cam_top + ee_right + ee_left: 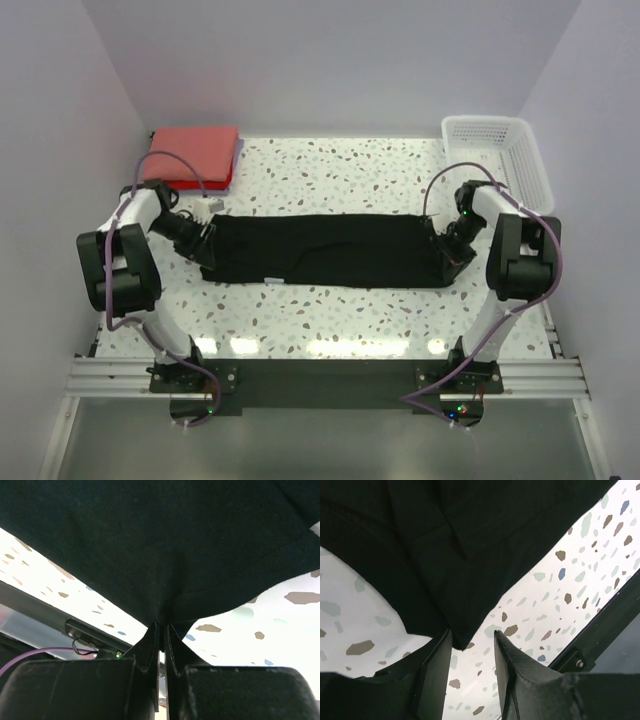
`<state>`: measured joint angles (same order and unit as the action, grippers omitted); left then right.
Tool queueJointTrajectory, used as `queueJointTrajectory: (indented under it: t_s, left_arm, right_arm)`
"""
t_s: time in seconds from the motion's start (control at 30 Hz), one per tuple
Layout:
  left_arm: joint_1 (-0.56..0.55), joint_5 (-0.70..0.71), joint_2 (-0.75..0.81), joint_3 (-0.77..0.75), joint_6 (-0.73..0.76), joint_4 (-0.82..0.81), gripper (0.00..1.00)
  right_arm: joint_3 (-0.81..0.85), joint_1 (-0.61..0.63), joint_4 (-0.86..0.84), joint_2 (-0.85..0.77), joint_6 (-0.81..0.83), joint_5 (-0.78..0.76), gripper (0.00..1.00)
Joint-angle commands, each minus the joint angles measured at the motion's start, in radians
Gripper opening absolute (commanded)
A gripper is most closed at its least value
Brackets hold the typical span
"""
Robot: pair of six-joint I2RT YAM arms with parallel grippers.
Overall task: Fold and stack the t-shirts
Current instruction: Fold the tshirt
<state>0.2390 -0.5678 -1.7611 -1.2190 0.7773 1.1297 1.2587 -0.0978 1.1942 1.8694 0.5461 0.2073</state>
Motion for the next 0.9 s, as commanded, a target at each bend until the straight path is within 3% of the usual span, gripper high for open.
queueJointTrajectory:
  t_s: [0.0, 0.23, 0.53, 0.73, 0.83, 0.87]
  left_arm:
    - [-0.015, -0.044, -0.038, -0.025, -0.061, -0.061, 0.45]
    - [-0.024, -0.021, -0.093, -0.031, -0.104, -0.102, 0.46]
    - [-0.041, -0.053, -0.129, -0.056, -0.115, -0.091, 0.38]
    - [-0.043, -0.061, -0.159, -0.086, -0.119, -0.076, 0.23]
    - [-0.041, -0.053, -0.160, -0.099, -0.113, -0.064, 0.00]
    - [-0.041, -0.052, -0.156, -0.102, -0.110, -0.056, 0.00]
  right_arm:
    - [0.041, -0.005, -0.008, 0.010, 0.018, -0.003, 0.00]
    - [0.071, -0.005, 0.001, 0.031, 0.020, -0.003, 0.00]
    - [0.091, -0.005, 0.004, 0.056, 0.018, 0.001, 0.00]
    - [0.096, -0.005, 0.002, 0.060, 0.015, -0.002, 0.00]
    - [0.099, -0.005, 0.002, 0.063, 0.014, -0.003, 0.00]
    - [0.096, -0.005, 0.001, 0.060, 0.014, -0.002, 0.00]
